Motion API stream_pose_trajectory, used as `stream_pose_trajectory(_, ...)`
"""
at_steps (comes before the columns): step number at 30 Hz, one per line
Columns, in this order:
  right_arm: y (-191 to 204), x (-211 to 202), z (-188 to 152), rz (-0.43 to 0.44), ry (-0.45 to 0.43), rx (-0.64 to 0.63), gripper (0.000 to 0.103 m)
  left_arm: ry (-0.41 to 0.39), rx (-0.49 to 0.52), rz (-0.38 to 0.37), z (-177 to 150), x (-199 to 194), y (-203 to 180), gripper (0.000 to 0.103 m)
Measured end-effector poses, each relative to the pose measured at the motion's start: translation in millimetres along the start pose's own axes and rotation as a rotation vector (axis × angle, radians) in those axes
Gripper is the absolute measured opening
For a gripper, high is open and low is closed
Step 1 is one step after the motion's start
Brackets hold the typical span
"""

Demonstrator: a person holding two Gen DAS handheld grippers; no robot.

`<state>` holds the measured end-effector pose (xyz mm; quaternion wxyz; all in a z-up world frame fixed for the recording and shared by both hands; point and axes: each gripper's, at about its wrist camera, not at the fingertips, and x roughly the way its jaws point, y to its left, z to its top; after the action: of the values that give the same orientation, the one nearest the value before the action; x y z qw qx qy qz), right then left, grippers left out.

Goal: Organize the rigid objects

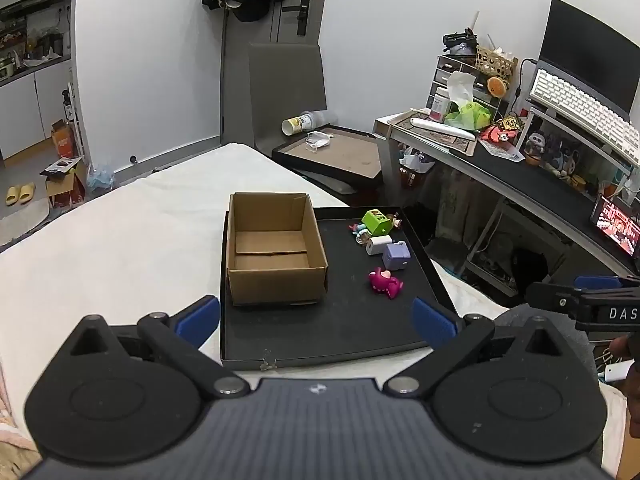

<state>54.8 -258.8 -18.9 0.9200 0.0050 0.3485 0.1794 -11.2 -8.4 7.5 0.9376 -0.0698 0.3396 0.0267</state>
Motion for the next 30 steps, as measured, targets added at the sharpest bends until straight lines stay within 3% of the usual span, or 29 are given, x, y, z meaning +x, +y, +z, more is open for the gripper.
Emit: stream_pose_trajectory(30,-0.3,0.2,-1.1,-0.023,-0.003,-0.017,0.103,-0.002,0.004,-0.001,-3.6,-0.7,1.4,0.101)
